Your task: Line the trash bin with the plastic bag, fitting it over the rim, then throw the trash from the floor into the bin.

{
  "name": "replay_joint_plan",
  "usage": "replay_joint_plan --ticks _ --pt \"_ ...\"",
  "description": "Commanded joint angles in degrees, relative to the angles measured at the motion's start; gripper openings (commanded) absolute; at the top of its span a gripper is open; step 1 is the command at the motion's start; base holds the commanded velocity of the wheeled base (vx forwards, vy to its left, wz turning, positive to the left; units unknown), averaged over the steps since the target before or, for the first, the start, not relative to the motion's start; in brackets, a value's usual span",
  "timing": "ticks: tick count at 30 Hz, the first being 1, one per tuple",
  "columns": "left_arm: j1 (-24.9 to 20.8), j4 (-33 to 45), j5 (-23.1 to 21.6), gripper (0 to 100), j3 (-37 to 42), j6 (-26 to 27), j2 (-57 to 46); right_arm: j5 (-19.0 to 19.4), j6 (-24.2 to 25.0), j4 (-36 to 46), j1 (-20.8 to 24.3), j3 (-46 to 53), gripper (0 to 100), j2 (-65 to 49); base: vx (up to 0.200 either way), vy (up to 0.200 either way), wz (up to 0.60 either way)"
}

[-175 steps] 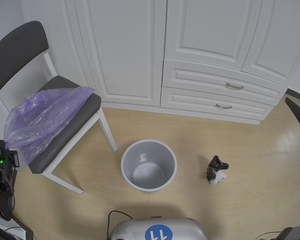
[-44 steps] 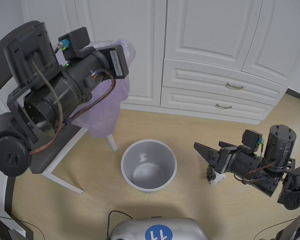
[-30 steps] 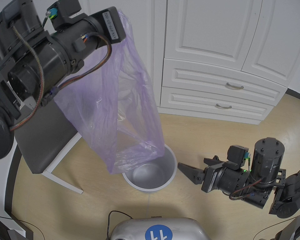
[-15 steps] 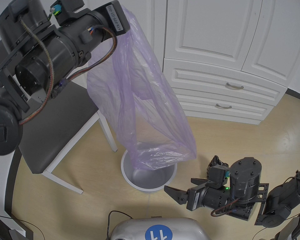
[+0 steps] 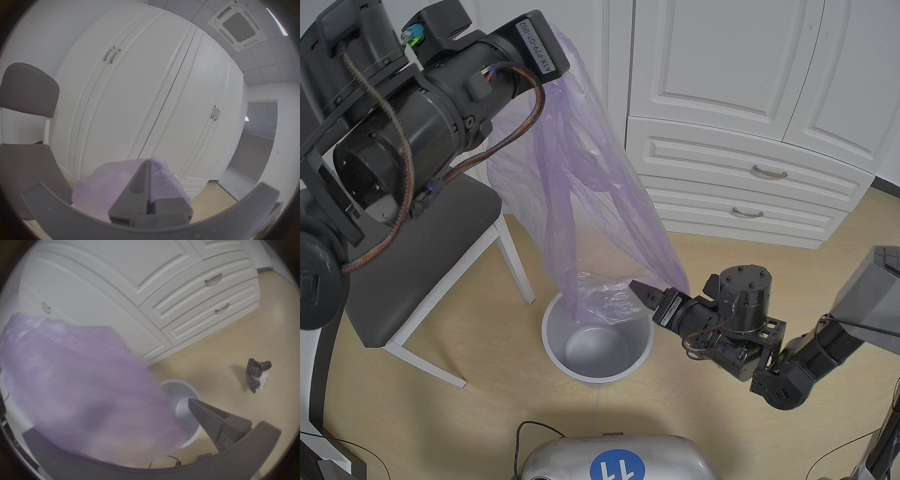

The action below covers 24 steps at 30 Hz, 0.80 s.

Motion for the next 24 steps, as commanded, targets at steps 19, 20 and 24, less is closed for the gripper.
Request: replay_joint_plan --ticks 19,20,24 --pt "-2.41 0.02 2.72 0 0.31 -0.12 -1.9 0.38 6.27 -0.92 -3.54 -3.56 100 -0.73 0.0 0.0 0.0" --pt "-2.41 0.02 2.8 0 0.04 -0.12 -1.81 0.38 6.71 -1.01 -2.13 -3.12 100 -0.64 0.0 0.0 0.0" --pt "-2.41 0.02 4.03 0 -0.92 -0.12 -1.54 0.11 8.38 -1.1 1.03 -2.86 100 1.65 0.0 0.0 0.0"
